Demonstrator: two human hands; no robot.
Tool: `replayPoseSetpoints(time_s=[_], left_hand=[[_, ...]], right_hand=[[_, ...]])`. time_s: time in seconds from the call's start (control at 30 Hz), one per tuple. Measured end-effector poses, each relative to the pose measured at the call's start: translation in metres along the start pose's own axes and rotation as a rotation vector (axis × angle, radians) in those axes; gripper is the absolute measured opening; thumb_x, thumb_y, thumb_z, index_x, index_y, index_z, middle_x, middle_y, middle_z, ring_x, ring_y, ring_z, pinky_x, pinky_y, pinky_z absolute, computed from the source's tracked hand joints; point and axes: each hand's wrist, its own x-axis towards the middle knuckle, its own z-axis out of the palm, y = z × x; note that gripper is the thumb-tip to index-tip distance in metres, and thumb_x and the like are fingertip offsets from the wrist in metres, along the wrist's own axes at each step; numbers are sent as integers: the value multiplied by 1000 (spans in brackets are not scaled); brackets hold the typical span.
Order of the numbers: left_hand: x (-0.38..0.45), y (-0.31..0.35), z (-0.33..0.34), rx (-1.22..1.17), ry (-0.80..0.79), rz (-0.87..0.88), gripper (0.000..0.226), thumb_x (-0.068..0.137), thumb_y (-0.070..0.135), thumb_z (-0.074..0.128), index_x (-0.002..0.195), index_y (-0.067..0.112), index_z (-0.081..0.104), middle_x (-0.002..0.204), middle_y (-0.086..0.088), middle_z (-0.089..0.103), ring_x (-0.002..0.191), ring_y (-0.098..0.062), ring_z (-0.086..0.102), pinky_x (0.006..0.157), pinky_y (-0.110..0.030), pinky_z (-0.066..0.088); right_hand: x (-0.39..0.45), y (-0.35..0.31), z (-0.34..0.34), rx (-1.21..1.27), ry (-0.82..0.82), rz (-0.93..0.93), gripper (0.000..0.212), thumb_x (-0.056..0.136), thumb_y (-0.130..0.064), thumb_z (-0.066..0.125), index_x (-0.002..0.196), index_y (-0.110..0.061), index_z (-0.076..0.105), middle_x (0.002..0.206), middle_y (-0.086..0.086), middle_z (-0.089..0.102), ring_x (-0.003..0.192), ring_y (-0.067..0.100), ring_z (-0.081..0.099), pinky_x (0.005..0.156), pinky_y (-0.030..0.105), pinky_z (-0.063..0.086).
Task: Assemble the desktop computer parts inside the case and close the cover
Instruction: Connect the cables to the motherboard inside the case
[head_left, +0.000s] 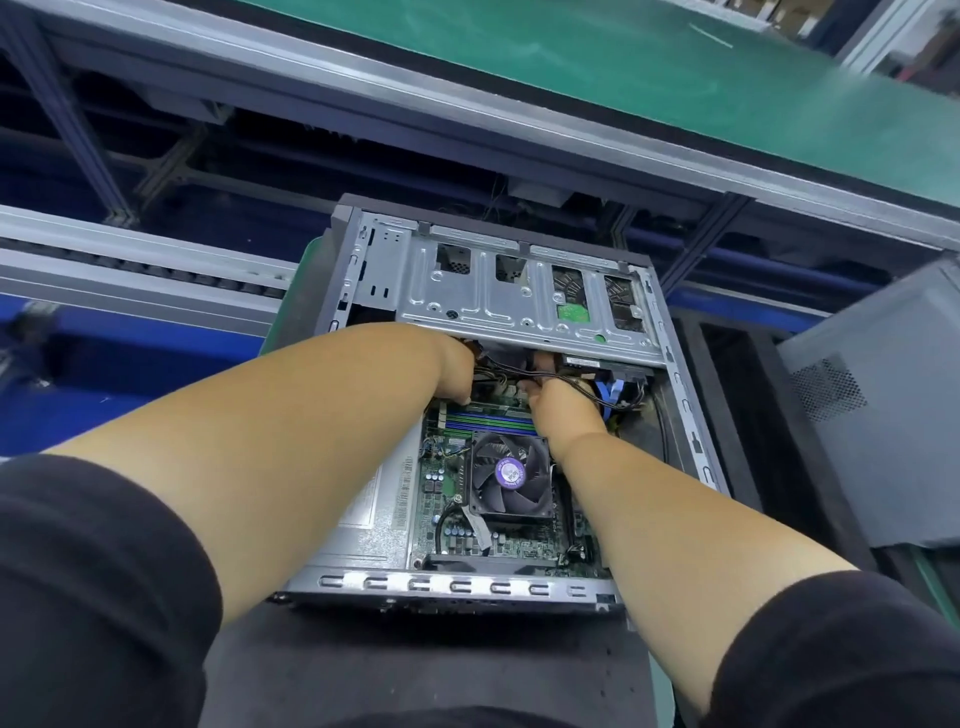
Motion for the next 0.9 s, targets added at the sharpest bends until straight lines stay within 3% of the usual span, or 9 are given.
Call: replayPoseSetpoints(time_s=[0.17,0.3,0.4,0.53,0.6,0.67,0.7,0.83,0.9], left_hand=[[-2,0,-1,7,-4,7,44,100,33,51,134,4,51,134,-9,55,117,-24,54,85,-30,39],[-2,0,-2,20,-21,1,45,101,32,48,138,5,48,139,-9,52,123,-24,51,93,-32,40],[-1,0,-2,42,-44,3,42,102,32,46,135,6,51,136,-9,53,121,-24,52,85,-30,39],[1,-2,-2,50,-65,-6,40,101,31,48,132,7,54,133,-9,56,104,-23,53,84,-31,40],[1,-3,-2,58,-67,-12,41,101,32,48,133,7,54,133,-8,55,107,-23,54,85,-32,40],[2,-3,-2,64,-66,-12,41,101,31,48,133,7,53,133,-9,55,111,-23,54,85,-32,41],[2,-3,-2,68,-69,-15,41,101,31,49,133,7,53,132,-9,55,108,-23,54,84,-32,40],[3,-2,-1,97,-79,-13,39,101,31,48,131,7,54,129,-7,56,96,-21,51,81,-30,40],[4,-3,0,108,-75,-10,38,101,32,49,130,8,55,128,-7,56,95,-20,50,80,-30,40]], right_hand=[[2,-2,-4,-44,-5,29,33,105,-22,42,121,-6,66,106,16,71,97,32,66,82,36,55],[0,1,-1,-44,27,5,34,104,-27,44,119,-5,66,100,20,70,89,32,64,75,31,48],[1,-1,0,0,39,10,33,103,-30,48,124,-11,64,105,18,69,86,28,61,74,29,45],[3,-3,2,130,56,107,31,102,-27,51,116,-4,67,106,19,69,94,31,64,74,29,46],[4,-3,3,276,96,140,23,99,-20,56,108,-4,69,106,15,69,97,29,64,80,30,50],[6,-5,2,371,100,141,13,98,-15,59,106,-10,68,101,5,63,96,20,57,83,19,42],[6,-6,1,335,74,134,16,99,-16,59,110,-10,67,102,3,59,97,16,53,84,16,38],[8,-4,-1,232,-12,112,31,100,-24,57,123,-5,64,121,11,65,118,25,59,96,27,41],[7,0,-2,201,-50,193,38,101,-17,52,138,-8,53,131,13,61,124,28,56,102,30,40]])
